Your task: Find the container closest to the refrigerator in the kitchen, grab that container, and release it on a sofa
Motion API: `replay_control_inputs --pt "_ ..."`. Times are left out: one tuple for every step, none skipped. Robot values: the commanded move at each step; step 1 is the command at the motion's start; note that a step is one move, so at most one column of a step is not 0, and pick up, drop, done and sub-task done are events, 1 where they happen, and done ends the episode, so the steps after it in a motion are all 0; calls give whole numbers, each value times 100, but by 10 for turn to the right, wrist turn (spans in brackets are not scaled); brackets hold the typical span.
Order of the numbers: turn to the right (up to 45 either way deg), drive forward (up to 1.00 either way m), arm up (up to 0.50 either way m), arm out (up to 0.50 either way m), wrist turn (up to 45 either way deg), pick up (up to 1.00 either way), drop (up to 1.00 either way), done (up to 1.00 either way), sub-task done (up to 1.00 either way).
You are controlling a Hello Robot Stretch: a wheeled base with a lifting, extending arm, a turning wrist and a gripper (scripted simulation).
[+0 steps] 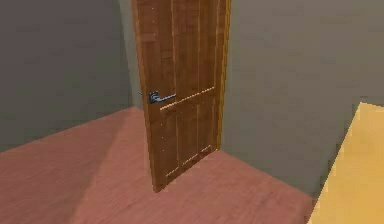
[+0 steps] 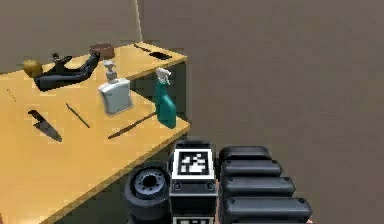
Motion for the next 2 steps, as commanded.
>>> replay_control_inputs --pt "0 40 0 0 0 0 0 0 0" --pt "-360 0 0 0 0 0 0 0 0"
